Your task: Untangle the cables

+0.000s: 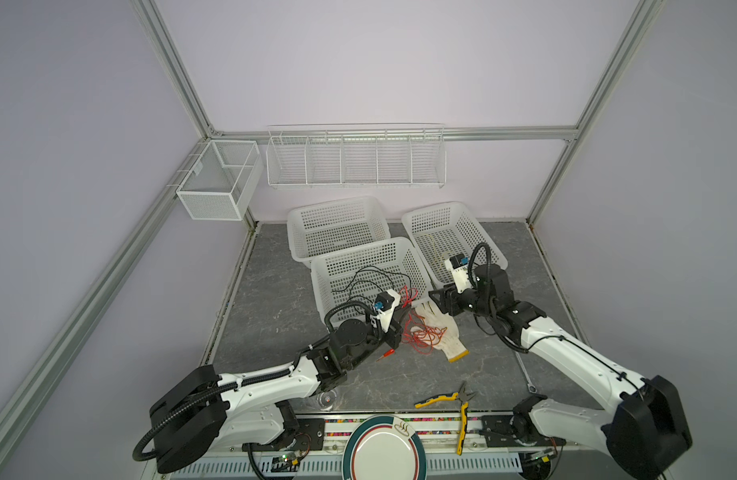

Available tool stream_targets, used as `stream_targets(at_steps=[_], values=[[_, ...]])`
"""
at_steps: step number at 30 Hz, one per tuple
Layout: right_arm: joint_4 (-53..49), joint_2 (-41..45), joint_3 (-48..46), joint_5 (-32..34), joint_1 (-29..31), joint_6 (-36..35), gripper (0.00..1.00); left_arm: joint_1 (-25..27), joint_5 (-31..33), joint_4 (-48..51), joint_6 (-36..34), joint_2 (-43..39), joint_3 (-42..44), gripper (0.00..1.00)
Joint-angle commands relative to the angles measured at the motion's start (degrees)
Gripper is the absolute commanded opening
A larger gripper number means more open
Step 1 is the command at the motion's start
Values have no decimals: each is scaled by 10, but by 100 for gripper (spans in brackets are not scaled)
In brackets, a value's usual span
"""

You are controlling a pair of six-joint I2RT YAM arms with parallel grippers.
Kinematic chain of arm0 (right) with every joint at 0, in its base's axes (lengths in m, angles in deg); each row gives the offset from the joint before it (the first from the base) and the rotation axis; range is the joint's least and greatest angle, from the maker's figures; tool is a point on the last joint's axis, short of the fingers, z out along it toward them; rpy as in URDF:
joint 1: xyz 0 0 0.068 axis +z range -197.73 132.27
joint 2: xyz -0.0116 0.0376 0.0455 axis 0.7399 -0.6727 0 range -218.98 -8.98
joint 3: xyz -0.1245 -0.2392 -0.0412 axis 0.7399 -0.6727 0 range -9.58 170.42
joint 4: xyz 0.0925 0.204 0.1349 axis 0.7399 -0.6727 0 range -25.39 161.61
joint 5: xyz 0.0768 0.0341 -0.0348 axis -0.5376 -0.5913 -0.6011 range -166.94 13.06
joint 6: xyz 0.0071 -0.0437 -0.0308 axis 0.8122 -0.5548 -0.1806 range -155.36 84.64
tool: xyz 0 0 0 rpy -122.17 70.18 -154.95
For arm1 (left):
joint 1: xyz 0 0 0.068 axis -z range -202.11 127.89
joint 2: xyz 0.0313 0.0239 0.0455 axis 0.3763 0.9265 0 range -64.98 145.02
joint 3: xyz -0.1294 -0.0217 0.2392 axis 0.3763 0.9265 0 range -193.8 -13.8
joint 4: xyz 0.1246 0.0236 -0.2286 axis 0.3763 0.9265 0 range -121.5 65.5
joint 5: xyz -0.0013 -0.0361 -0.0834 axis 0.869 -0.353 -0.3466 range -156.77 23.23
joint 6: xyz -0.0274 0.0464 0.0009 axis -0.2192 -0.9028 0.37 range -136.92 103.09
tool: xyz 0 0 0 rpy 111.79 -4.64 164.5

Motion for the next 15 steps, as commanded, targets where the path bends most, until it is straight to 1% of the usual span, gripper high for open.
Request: stream_targets(at_steps=[1,5,9,15], values=[[23,26,-27,-53,21,-6,64,-2,25,-10,22,7,-30,0],[40,33,-47,-84,47,1,64,-2,51,8,29,13,-48,0],[62,48,-61,-103,59,11,64,-2,75,33,29,22,-67,0],[73,56,-54,-132,71,16,64,-2,89,24,30,34,-78,0]])
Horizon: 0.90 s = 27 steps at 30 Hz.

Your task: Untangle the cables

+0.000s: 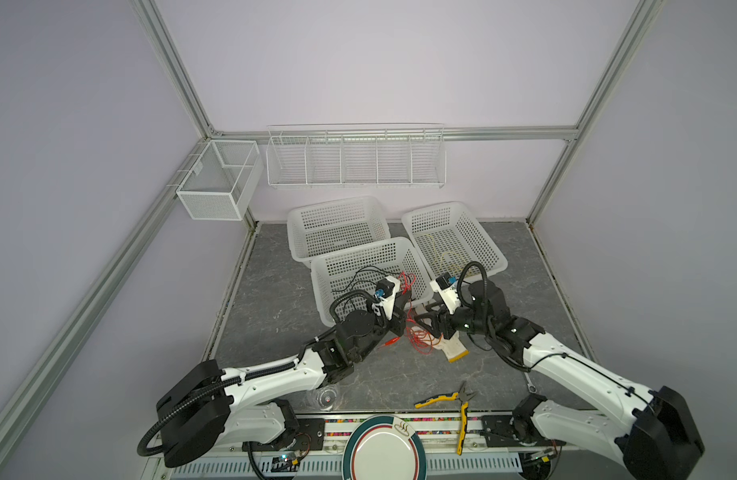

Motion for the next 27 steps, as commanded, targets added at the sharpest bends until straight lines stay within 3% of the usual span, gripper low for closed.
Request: stream_targets(at_steps=[1,7,11,14,16,19,22,27], values=[[25,7,0,-33,10,6,64,-2,20,-2,5,8,-24,0],[42,-15,1,-38,33,15,64,-2,22,-8,-4,14,-35,0],[65,-39,-4,-35,49,26,59,-2,21,-15,-6,14,-40,0],[79,-55,-3,-28,60,32,44,-2,18,-20,-6,13,-39,0],[79,-56,0,-14,66,32,27,-2,16,-19,-5,12,-36,0],[66,-41,6,9,69,26,13,-2,30,-16,-7,10,-25,0],[42,-13,12,40,70,18,7,-2,59,-22,-5,6,-1,0],[-5,43,20,130,70,27,7,-2,76,-26,13,-10,41,0]])
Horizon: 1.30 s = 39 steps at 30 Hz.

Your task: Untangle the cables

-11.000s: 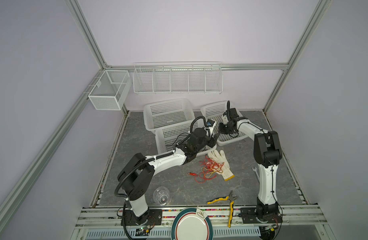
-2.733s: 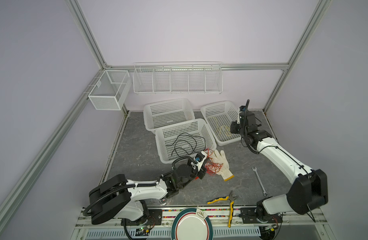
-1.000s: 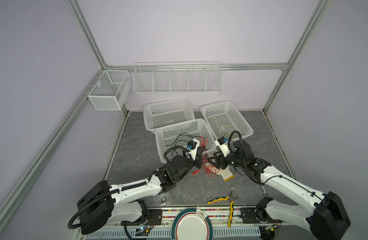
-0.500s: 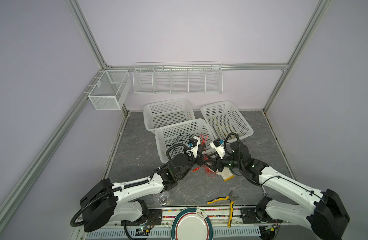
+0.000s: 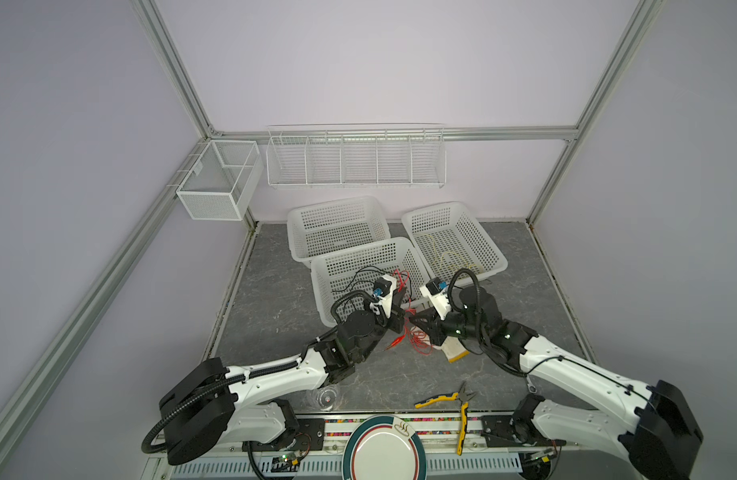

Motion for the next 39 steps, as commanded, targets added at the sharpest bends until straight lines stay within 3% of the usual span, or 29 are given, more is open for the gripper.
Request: stream_targets(at_steps=[1,7,15,23,28,33,39], values=[[-35,37,22,95,2,5,7,-2,25,-9,14,-19,29,0],[-128,51,31,328,2,60,7,-2,38,-4,19,-58,59,0],[-211,22,32,445,2,130,7,-2,60,27,8,-132,85,0],[-179,27,17,404,2,110,7,-4,68,65,-4,-184,85,0],[-158,17,12,382,2,103,7,-34,90,158,-1,-183,30,0],[-130,7,2,359,2,95,7,-103,83,269,16,-137,-57,0],[-117,-7,2,348,3,81,7,-205,37,301,35,-52,-126,0]])
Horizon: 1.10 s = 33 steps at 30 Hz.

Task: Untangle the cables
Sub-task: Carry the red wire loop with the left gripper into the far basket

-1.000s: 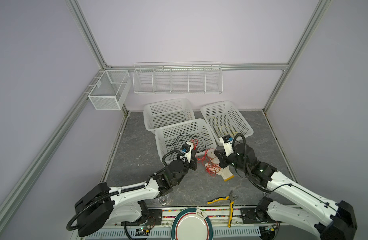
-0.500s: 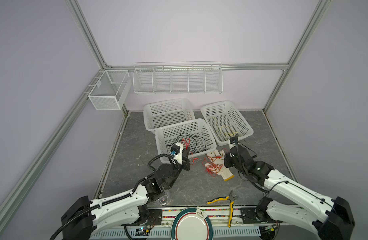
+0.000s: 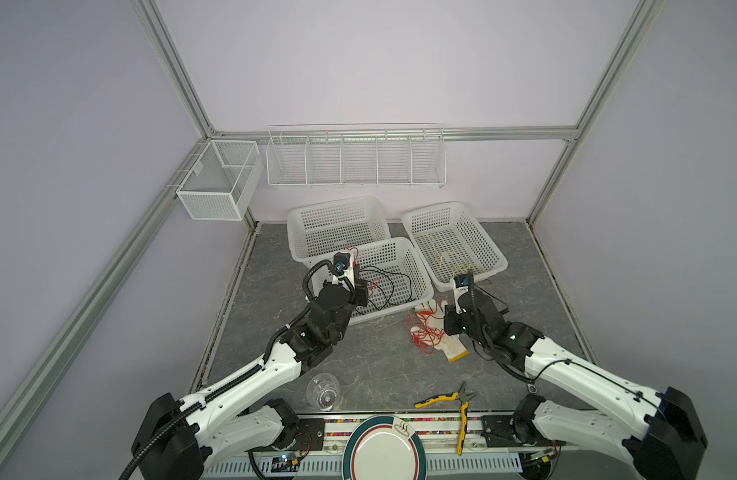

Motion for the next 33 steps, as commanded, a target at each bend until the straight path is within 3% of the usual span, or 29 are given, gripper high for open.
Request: stream_targets(at_steps=[1,10,16,22,33], values=[[29,-8,-10,-13,0,-18,7,-50,-28,50,29,44,-38,0],[63,-37,-5,-36,1,-35,7,-168,-84,72,63,196,-163,0],[90,-67,-2,-61,1,-35,7,-206,-60,62,75,303,-247,0],[104,-101,6,-82,0,-40,7,-232,-68,-10,59,408,-304,0],[99,-131,25,-86,3,-49,7,-283,-93,130,123,541,-466,0]])
